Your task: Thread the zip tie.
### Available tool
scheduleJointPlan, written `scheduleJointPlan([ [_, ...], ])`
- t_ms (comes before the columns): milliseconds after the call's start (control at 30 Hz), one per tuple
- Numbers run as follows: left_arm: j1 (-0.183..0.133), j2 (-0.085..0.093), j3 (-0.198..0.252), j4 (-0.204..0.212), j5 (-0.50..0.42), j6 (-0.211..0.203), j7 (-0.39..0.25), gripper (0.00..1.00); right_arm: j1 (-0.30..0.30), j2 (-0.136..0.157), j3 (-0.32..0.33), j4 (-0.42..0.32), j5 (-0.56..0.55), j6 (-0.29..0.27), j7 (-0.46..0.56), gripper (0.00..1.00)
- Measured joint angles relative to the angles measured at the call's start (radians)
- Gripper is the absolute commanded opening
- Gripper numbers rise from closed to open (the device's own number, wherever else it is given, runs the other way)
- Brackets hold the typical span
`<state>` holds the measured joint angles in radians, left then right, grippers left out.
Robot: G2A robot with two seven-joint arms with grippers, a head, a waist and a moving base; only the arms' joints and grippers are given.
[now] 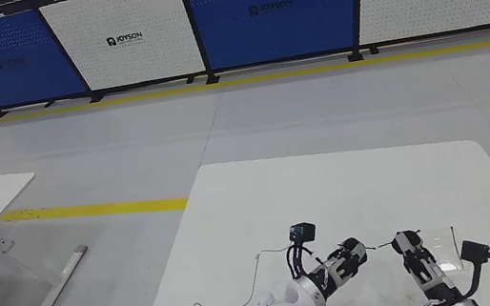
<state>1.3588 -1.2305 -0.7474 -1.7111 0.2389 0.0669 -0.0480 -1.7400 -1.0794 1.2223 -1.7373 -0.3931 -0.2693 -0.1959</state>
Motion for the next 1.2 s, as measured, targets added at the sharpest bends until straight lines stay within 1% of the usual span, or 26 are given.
scheduleJointPlan([
  [167,0.0,0.0,0.0,0.0,0.0,0.0,0.0,0.0,-0.001,-0.002,0.004,-0.004,-0.003,0.004,0.001,0.0],
  [300,0.0,0.0,0.0,0.0,0.0,0.0,0.0,0.0,-0.016,-0.004,0.015,-0.013,-0.005,-0.015,0.006,0.0],
  [633,0.0,0.0,0.0,0.0,0.0,0.0,0.0,0.0,-0.023,-0.012,0.018,-0.013,-0.008,-0.032,0.025,0.0],
  [833,0.0,0.0,0.0,0.0,0.0,0.0,0.0,0.0,-0.009,-0.018,0.021,-0.002,-0.004,-0.03,0.04,0.0],
  [1033,0.0,0.0,0.0,0.0,0.0,0.0,0.0,0.0,-0.018,-0.022,0.033,-0.013,-0.006,-0.038,0.041,0.0],
  [1200,0.0,0.0,0.0,0.0,0.0,0.0,0.0,0.0,-0.015,-0.027,0.027,-0.014,-0.02,-0.025,0.054,0.0],
])
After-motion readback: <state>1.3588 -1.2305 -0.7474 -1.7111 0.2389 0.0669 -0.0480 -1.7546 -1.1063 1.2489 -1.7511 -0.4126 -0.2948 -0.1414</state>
